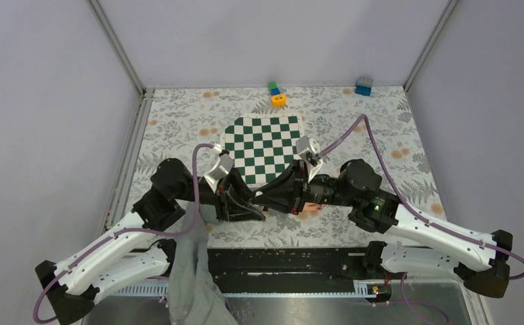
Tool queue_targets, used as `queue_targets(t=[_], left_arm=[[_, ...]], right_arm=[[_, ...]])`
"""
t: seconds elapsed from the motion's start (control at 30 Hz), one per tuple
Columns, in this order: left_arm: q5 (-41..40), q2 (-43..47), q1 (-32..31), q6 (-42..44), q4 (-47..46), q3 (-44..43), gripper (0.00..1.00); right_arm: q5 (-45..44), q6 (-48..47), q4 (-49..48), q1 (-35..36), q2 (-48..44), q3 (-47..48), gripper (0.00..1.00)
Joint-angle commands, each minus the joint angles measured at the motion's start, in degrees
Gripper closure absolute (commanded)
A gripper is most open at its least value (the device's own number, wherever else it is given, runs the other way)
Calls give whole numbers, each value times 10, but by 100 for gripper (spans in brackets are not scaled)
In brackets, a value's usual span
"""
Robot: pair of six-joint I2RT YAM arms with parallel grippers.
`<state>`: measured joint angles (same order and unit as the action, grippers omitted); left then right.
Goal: Paint the nails
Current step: Screw the nail polish bottle.
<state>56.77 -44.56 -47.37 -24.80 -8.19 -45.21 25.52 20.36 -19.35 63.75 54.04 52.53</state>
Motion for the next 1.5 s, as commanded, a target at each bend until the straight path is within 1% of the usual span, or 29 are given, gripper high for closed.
queue_targets(t=[0.0, 0.17, 0.33, 0.4, 0.6, 0.7, 0.77, 0.87, 0.9, 1.0, 1.03, 1.07, 1.13, 1.17, 1.2, 1.23, 1.27, 1.33, 1.47], left_arm=[[-92, 29, 15, 59, 5, -4, 100], [-167, 36, 16, 85, 51, -10, 100], [-272, 41, 16, 116, 110, -18, 100], [-325, 41, 16, 126, 132, -20, 100], [-477, 28, 11, 149, 198, -36, 100], [-532, 18, 5, 157, 222, -42, 100], [-559, 14, -1, 163, 231, -44, 100], [-565, 12, -8, 166, 236, -45, 100], [-579, 10, -9, 167, 238, -45, 100], [-573, 7, -9, 170, 239, -46, 100], [-555, 9, -10, 172, 236, -46, 100], [-529, 11, -10, 174, 227, -44, 100], [-465, 14, -9, 178, 208, -38, 100], [-428, 15, -9, 180, 199, -37, 100], [-395, 16, -9, 183, 191, -36, 100], [-349, 18, -10, 183, 183, -35, 100], [-323, 20, -10, 183, 174, -33, 100], [-273, 23, -9, 184, 160, -30, 100], [-166, 20, -9, 178, 132, -28, 100]], right_arm=[[-114, 19, 95, 2, -15, 23, 100], [-177, 47, 133, 3, 2, 32, 100], [-249, 81, 176, 16, 32, 54, 100], [-293, 101, 189, 23, 49, 66, 100], [-381, 140, 264, 48, 127, 140, 100], [-417, 146, 285, 55, 165, 173, 100], [-434, 154, 286, 57, 176, 177, 100], [-449, 164, 273, 57, 176, 168, 100], [-456, 166, 270, 57, 174, 166, 100], [-465, 162, 266, 57, 165, 168, 100], [-461, 152, 267, 56, 162, 171, 97], [-458, 140, 269, 56, 158, 174, 83], [-459, 122, 274, 54, 142, 174, 49], [-463, 115, 281, 52, 131, 171, 38], [-467, 108, 286, 47, 119, 169, 32], [-468, 103, 291, 41, 97, 162, 20], [-467, 99, 294, 34, 78, 153, 12], [-456, 84, 291, 18, 39, 133, 10], [-412, 38, 281, 0, -26, 105, 10]])
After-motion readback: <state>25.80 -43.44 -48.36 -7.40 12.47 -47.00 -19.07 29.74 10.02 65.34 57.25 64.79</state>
